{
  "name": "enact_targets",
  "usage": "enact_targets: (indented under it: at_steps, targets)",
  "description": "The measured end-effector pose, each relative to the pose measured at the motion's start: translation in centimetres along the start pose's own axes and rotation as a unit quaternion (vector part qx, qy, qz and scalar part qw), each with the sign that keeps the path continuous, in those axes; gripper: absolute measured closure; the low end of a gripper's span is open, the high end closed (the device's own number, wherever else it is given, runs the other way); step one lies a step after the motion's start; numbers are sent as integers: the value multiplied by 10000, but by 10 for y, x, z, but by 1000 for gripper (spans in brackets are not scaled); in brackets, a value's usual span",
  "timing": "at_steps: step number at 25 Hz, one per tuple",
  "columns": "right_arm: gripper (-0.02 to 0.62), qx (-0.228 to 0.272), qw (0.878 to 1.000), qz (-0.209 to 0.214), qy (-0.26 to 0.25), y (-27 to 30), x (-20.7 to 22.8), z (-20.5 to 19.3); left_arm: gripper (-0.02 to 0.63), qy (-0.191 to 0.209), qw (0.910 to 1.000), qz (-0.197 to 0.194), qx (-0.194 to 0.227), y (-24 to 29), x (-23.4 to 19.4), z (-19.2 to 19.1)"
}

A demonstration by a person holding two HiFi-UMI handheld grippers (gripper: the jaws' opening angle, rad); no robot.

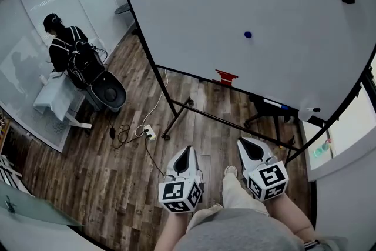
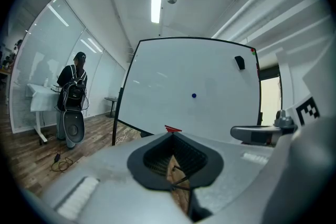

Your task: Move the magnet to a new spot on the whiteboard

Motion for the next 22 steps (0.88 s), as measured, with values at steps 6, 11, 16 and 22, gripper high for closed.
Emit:
enact_targets:
  at_steps: [6, 11, 16, 22]
  targets:
    - [597, -36, 10000, 26, -46, 1, -1, 0, 601, -38, 10000, 9, -29, 1, -1, -2]
    - [597, -51, 10000, 8, -36, 3, -2, -2, 601, -27, 10000, -67, -46, 4, 0, -1]
    - [596, -59, 10000, 1, 0, 7, -4, -3, 603, -23, 9999, -114, -102, 7, -3, 0]
    - [597, -52, 10000, -12, 24, 12, -1, -3, 601, -11, 9998, -167, -124, 13, -3, 0]
Point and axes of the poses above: the fingertips, and each gripper's own axes: y forward along the fingers, x to its right, z out of its top, the point moved 6 cm from there along -y, backward along the fingers, and after that the axes turned 1 degree about -z, right-handed, at the moved point
